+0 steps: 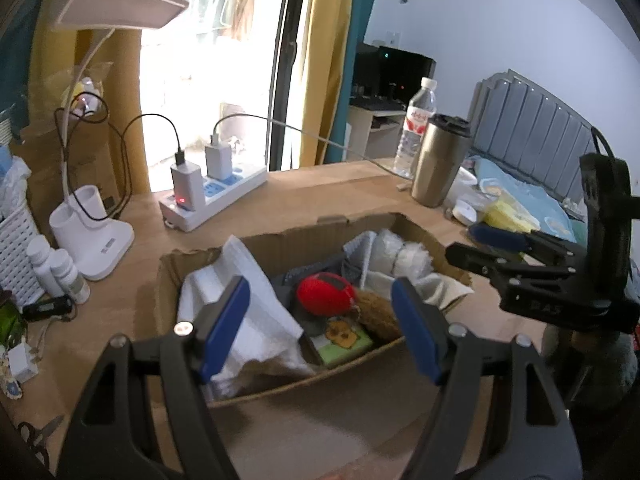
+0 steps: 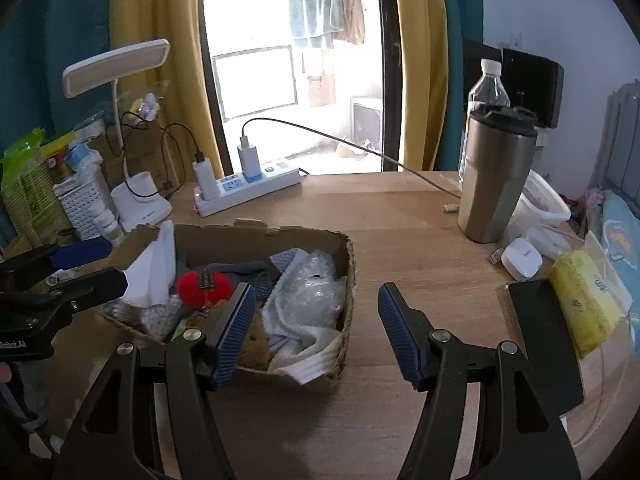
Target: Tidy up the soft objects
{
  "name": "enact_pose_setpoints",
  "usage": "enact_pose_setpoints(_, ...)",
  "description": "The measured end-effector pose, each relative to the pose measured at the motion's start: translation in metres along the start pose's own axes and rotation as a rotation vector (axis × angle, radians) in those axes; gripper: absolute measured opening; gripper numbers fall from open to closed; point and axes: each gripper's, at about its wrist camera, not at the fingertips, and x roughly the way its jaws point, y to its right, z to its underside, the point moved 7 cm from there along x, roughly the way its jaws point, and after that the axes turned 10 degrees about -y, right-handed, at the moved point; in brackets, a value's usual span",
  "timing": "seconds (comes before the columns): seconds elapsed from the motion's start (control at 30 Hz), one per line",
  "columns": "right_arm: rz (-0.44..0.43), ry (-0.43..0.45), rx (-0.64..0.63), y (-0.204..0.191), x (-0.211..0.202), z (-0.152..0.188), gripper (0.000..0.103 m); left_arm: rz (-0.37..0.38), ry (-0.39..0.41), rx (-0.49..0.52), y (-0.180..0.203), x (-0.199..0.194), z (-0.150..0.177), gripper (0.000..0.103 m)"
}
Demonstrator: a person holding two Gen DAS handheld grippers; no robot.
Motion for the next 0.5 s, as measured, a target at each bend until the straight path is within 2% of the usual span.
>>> enact_pose_setpoints(0.33, 0.007, 0.037, -0.022, -0.016, -0.032, 0.01, 0.067, -0.002, 0.037, -0.006, 0.002, -0.028, 0.013, 0.076)
enact_pose_setpoints(0.5, 0.008, 0.051, -0.036, -0.025, -0.049, 0.017, 0.067, -0.008, 0.06, -0.015, 0.002, -0.043, 0.021, 0.084)
